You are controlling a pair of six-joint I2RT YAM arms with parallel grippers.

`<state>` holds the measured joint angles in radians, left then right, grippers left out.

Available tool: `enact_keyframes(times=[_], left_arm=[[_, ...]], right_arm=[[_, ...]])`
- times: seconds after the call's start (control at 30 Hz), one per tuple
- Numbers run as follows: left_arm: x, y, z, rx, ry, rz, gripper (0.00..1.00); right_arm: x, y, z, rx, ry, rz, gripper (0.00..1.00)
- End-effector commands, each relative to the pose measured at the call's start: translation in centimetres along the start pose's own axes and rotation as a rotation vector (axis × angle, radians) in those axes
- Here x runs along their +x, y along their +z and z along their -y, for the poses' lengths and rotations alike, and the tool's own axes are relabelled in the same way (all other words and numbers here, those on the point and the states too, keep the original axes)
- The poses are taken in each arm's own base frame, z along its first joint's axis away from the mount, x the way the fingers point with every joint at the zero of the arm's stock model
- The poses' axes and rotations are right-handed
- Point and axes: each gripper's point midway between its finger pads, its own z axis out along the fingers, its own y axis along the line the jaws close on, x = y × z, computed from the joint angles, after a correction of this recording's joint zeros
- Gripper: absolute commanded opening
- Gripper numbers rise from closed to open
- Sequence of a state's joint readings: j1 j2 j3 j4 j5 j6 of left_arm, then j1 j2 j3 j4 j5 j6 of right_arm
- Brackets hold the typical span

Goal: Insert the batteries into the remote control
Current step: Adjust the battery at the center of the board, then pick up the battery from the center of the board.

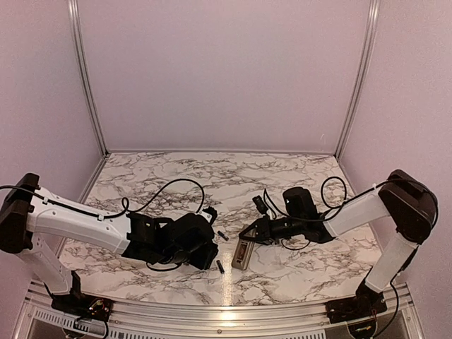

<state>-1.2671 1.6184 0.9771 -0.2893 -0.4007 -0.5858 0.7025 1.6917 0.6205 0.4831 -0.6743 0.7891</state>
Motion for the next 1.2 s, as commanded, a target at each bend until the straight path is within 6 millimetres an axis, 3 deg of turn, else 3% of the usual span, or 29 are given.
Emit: enact_keyframes(times=[0.0, 0.23, 0.73, 1.17], left_arm=[[2.4, 0.0, 2.3, 0.093, -0.139, -0.072, 0.58], [3.6, 1.3, 4.5, 0.074, -0.171, -0.107, 0.54], [4.6, 4.1, 4.7, -0.041, -0.112, -0.173, 0.47], [5.3, 6.1, 3.0, -0.116, -0.111, -0.202, 0.38]], right_arm=[[-1.0, -1.6, -0.5, 0.012, -0.041, 0.030, 0.00], [-1.4, -2.8, 0.0, 0.032, -0.044, 0.051, 0.00], [-1.4, -3.6, 0.0, 0.039, -0.046, 0.065, 0.00], [-1.3, -3.6, 0.4, 0.048, -0.042, 0.061, 0.00]])
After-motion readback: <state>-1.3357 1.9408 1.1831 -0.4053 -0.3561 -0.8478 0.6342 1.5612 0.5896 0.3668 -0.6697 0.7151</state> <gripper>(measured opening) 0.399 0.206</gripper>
